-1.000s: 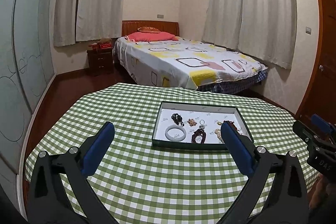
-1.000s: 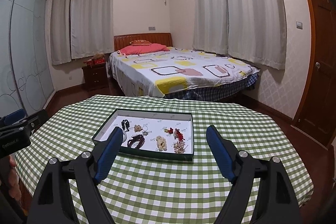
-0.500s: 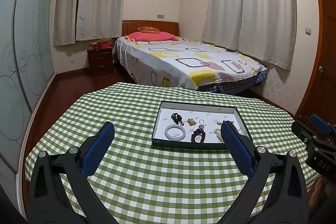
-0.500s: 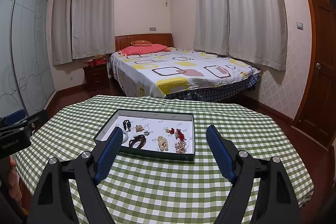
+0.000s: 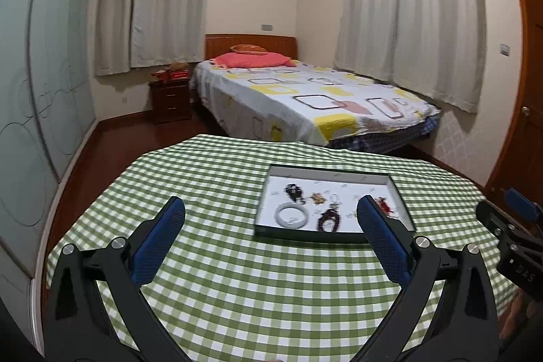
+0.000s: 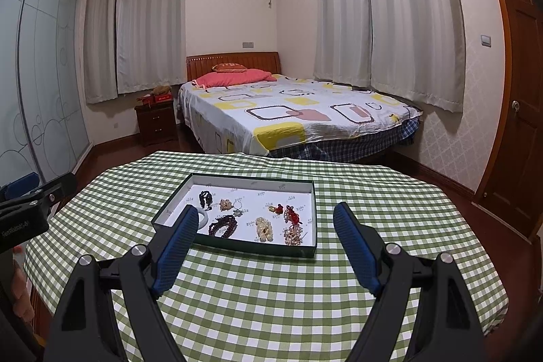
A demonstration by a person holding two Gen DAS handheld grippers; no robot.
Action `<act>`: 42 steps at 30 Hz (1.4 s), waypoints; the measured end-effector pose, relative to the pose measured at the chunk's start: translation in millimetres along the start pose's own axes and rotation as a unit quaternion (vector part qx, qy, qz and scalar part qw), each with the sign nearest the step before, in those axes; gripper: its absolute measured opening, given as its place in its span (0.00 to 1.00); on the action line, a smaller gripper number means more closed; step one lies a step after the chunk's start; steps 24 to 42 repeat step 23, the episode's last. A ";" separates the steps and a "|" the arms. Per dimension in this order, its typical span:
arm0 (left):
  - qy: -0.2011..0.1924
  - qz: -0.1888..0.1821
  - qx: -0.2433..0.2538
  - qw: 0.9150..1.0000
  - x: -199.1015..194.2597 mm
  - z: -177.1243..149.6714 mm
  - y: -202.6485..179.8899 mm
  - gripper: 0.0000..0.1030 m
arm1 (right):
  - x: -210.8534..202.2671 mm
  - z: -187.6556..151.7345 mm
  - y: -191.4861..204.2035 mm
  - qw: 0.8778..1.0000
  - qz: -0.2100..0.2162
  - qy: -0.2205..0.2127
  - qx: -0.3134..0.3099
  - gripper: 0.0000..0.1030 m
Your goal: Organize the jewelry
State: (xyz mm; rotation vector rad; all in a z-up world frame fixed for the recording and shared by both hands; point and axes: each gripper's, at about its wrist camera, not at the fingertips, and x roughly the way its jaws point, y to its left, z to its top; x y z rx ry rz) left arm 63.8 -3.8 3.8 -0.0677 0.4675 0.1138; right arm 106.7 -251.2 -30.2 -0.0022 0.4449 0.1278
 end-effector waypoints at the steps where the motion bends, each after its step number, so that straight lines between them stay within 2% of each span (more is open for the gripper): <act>1: 0.000 0.002 -0.003 1.000 0.3 0.2 1.0 0.96 | 0.1 -0.2 -0.1 1.000 0.000 0.000 0.000 0.77; 8: 0.008 -0.018 -0.032 0.999 7.6 -0.5 12.0 0.96 | 3.1 -3.4 -0.7 1.000 0.002 0.006 0.001 0.77; 16: 0.023 -0.012 -0.002 1.000 21.0 -7.9 9.7 0.96 | 6.5 -6.4 -3.7 1.000 0.002 0.010 0.003 0.77; 23: 0.056 -0.018 -0.001 0.998 48.6 -18.6 14.2 0.96 | 20.7 -11.7 -12.4 1.000 -0.004 0.022 0.010 0.77; 42: 0.056 -0.018 -0.001 0.998 48.6 -18.6 14.2 0.96 | 20.7 -11.7 -12.4 1.000 -0.004 0.022 0.010 0.77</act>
